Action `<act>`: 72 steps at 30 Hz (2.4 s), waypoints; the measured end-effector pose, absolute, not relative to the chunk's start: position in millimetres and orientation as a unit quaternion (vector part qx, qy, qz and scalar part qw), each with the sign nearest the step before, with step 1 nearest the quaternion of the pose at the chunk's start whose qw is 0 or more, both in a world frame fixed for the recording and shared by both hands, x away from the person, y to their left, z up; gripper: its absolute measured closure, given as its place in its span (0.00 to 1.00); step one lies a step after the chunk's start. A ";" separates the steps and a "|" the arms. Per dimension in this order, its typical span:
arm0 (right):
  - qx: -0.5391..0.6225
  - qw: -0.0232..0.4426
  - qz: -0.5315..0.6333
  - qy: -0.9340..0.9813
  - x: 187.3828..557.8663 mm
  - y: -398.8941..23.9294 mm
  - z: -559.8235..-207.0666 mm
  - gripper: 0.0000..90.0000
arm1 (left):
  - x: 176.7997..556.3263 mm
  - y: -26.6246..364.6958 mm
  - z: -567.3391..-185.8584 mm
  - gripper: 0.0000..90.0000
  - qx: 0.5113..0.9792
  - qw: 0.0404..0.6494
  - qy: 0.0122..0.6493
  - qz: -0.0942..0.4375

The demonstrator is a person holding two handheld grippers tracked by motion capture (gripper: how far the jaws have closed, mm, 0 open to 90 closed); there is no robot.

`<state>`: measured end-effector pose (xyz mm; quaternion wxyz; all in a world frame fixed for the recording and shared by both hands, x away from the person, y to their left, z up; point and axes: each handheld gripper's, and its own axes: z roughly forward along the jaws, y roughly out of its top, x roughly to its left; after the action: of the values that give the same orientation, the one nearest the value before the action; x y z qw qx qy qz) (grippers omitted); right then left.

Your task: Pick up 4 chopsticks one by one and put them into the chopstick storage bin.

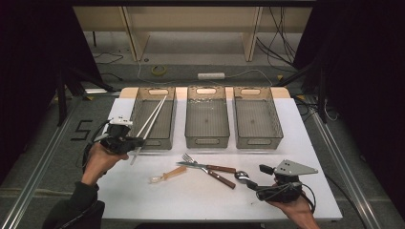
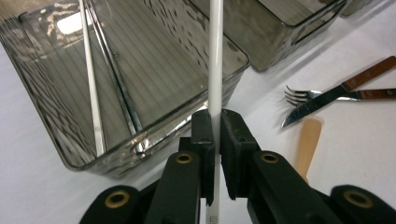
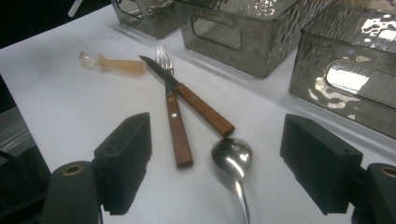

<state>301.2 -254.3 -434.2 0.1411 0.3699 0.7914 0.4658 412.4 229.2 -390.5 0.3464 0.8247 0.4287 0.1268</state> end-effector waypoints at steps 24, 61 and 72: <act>0.371 0.138 0.469 0.790 302.4 -255.2 -434.7 0.29 | 469.2 234.0 -361.7 0.94 0.801 0.351 0.462 0.150; 0.369 0.136 0.471 0.790 301.8 -255.0 -434.6 0.29 | 505.0 243.4 -403.8 0.94 0.775 0.324 0.509 0.186; 0.368 0.137 0.471 0.790 301.5 -255.8 -434.0 0.29 | 507.8 240.6 -415.6 0.93 0.778 0.309 0.516 0.182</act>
<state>301.5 -255.8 -434.0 0.1370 0.3679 0.7897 0.4714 507.8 240.6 -415.6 0.3093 0.7777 0.5161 0.1821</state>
